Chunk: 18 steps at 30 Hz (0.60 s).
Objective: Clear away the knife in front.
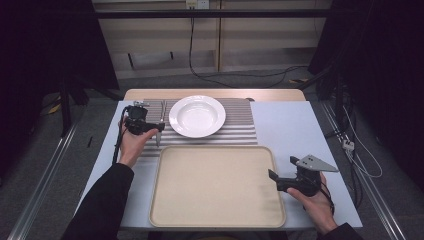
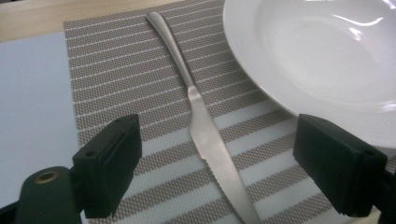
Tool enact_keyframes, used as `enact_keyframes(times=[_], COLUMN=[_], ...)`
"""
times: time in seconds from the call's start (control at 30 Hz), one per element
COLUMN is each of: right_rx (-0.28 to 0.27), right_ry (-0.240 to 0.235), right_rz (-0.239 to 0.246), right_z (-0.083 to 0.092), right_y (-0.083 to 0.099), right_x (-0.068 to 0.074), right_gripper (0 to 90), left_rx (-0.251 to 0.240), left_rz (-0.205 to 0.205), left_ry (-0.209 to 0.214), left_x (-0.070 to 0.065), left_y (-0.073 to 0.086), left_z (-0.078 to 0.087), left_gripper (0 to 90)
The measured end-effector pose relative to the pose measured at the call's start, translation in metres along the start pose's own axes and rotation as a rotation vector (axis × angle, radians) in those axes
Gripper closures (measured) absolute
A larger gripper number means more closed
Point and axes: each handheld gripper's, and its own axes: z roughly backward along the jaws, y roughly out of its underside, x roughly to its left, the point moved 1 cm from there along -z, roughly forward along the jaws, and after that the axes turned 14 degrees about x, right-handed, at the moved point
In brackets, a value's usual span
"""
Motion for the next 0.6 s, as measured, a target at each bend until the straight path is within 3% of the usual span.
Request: enact_keyframes(times=[0.07, 0.1, 0.2, 0.23, 0.6], right_rx=[0.002, 0.003, 0.005, 0.005, 0.011], right_ry=[-0.002, -0.004, -0.008, -0.009, -0.026], right_rz=[0.000, 0.000, -0.003, -0.004, -0.006], right_z=[-0.001, -0.001, -0.001, -0.001, -0.002], right_y=[0.000, 0.000, 0.000, 0.001, 0.001], right_x=[0.000, 0.000, -0.001, -0.001, 0.000], right_gripper=[6.8, 6.8, 7.1, 7.1, 7.4], left_rx=[0.003, 0.001, 0.003, 0.008, 0.035], left_rz=[0.000, 0.002, 0.002, 0.025, 0.037], left_ry=[0.004, -0.019, -0.037, -0.032, -0.040], left_x=[0.001, 0.003, 0.005, 0.008, 0.017], left_y=[-0.003, -0.008, -0.012, -0.015, -0.037], left_z=[-0.001, -0.006, -0.011, -0.018, -0.040], left_gripper=[16.6, 17.6, 21.5, 23.7, 44.6])
